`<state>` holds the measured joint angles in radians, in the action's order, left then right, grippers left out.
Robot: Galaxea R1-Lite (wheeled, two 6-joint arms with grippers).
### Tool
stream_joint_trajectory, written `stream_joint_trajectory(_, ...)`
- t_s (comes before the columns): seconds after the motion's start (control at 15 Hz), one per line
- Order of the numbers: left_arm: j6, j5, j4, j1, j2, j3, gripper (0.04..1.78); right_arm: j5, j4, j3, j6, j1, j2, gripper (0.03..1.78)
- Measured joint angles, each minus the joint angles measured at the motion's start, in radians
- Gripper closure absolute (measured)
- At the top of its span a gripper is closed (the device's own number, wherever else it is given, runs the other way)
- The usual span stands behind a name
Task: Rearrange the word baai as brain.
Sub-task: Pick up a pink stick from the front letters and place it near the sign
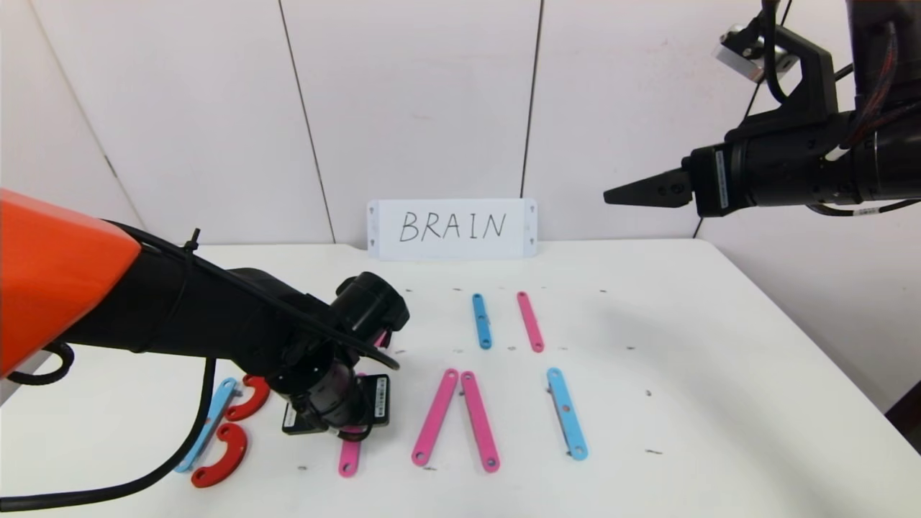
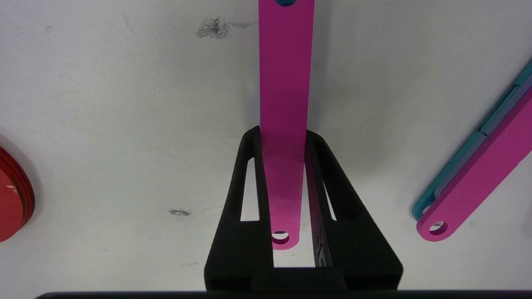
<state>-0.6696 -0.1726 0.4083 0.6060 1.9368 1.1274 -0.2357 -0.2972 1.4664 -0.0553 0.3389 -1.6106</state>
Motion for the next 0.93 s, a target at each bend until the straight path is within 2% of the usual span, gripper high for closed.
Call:
stream_joint_trajectory(0.27, 0.021, -0.011, 0.011, -0.001, -0.035, 0.023, 1.53, 0.0, 0.0, 0.0, 0.0, 0.0, 0.003, 0.07)
stream_joint_trajectory(0.47, 0.062, -0.014, 0.058, -0.002, -0.074, 0.111, 1.53, 0.0, 0.0, 0.0, 0.001, 0.0, 0.006, 0.07)
stream_joint_trajectory(0.73, 0.081, -0.016, 0.214, -0.002, -0.083, 0.364, 1.53, 0.0, 0.0, 0.0, 0.001, -0.004, 0.012, 0.07)
stream_joint_trajectory(0.93, 0.124, -0.016, 0.313, -0.003, -0.014, 0.574, 1.53, 0.0, 0.0, -0.001, 0.001, -0.007, 0.018, 0.07)
